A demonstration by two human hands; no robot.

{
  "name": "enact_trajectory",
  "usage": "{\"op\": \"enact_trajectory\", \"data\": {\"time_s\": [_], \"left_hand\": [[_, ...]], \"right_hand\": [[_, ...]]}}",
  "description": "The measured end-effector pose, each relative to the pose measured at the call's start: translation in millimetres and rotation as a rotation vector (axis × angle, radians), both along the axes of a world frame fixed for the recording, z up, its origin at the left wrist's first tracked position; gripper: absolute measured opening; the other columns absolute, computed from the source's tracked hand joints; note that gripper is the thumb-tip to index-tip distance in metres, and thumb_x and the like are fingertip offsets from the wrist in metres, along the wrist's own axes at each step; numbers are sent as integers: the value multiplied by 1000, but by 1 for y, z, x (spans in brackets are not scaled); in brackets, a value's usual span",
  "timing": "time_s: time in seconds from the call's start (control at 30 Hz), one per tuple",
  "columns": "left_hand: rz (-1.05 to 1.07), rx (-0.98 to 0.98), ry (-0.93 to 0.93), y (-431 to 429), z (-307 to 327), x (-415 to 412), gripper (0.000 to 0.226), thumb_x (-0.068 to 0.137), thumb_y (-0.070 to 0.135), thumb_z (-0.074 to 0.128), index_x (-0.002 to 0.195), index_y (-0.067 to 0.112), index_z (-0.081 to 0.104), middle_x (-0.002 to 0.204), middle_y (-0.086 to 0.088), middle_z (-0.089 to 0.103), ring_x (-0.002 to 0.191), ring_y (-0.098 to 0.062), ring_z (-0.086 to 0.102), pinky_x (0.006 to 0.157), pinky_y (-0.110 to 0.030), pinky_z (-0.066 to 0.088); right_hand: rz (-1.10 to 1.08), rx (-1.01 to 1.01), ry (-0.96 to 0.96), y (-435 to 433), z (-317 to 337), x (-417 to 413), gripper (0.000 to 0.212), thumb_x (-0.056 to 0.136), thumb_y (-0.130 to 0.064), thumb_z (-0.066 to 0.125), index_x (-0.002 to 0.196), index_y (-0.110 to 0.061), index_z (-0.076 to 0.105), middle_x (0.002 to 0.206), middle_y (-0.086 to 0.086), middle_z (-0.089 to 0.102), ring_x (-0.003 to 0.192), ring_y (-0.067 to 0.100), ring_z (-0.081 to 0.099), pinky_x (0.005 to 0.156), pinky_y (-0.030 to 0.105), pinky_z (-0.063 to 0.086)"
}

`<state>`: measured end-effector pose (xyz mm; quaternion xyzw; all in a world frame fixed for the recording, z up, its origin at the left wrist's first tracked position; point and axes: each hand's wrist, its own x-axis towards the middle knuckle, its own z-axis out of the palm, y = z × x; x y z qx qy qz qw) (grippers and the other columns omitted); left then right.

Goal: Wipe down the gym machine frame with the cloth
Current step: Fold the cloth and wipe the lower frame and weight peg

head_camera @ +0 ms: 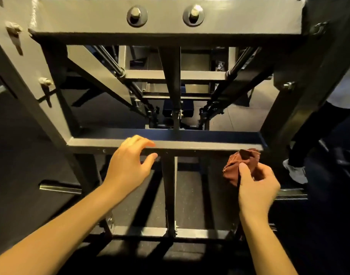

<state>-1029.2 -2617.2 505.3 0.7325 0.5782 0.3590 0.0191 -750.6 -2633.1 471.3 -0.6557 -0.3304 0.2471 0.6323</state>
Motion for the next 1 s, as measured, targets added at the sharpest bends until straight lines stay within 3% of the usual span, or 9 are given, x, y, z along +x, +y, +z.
{"op": "enact_trajectory", "data": {"time_s": [0.13, 0.27, 0.4, 0.63, 0.7, 0.77, 0.87, 0.9, 1.0], "left_hand": [[0, 32, 172, 22, -13, -35, 40, 84, 29, 81, 121, 17, 70, 121, 0, 67, 118, -21, 57, 101, -47, 48], [-33, 49, 213, 39, -21, -51, 49, 81, 33, 84, 125, 17, 71, 125, -3, 68, 122, -25, 57, 109, -52, 38], [-41, 71, 178, 44, -31, -54, 40, 83, 34, 82, 118, 17, 76, 121, -3, 70, 118, -26, 60, 107, -54, 39], [-85, 150, 145, 50, -44, -59, 30, 90, 27, 79, 117, 15, 76, 117, -6, 71, 113, -28, 61, 103, -54, 42], [-102, 143, 152, 52, -45, -61, 34, 89, 34, 71, 117, 16, 76, 117, -5, 70, 112, -28, 61, 102, -53, 42], [-118, 131, 161, 54, -46, -63, 39, 88, 40, 67, 118, 16, 75, 118, -4, 69, 112, -27, 60, 100, -53, 42], [-144, 131, 193, 55, -46, -67, 45, 88, 46, 60, 120, 17, 75, 120, -4, 69, 113, -28, 59, 101, -52, 42], [-151, 130, 198, 55, -46, -69, 47, 88, 46, 59, 121, 17, 74, 121, -4, 69, 113, -27, 59, 101, -51, 41], [-147, 133, 186, 53, -45, -68, 43, 86, 40, 70, 123, 17, 73, 122, -4, 68, 115, -28, 58, 101, -51, 41]], "right_hand": [[-88, 38, -9, 23, -5, -46, 16, 95, -21, 69, 111, -19, 68, 103, -7, 70, 97, 5, 66, 88, 24, 56], [-31, 97, -17, 29, -12, -113, 9, 96, -20, 67, 103, -25, 69, 99, -11, 71, 98, 4, 67, 91, 34, 58], [131, 138, -111, 22, -23, -142, 20, 95, -12, 65, 92, -31, 69, 93, -11, 70, 93, 10, 69, 84, 41, 60], [-309, 3, -67, 37, -17, -71, 18, 93, -10, 62, 75, -11, 61, 75, 1, 65, 73, 9, 63, 81, 45, 57], [-214, 24, -116, 35, -17, -100, 19, 95, -9, 60, 77, -12, 61, 79, 1, 65, 75, 9, 63, 77, 37, 58], [22, 69, -153, 29, -19, -143, 16, 98, -8, 59, 86, -17, 65, 90, -2, 68, 81, 9, 68, 72, 26, 59], [262, 136, -394, 25, -22, -170, 15, 98, -10, 60, 98, -22, 68, 101, -11, 67, 87, 10, 69, 75, 28, 61], [265, 134, -405, 27, -21, -164, 14, 97, -12, 60, 99, -23, 68, 100, -12, 67, 84, 11, 70, 73, 32, 62], [74, 80, -174, 30, -16, -123, 13, 98, -10, 61, 100, -22, 65, 95, -4, 70, 76, 12, 74, 69, 36, 64]]}}
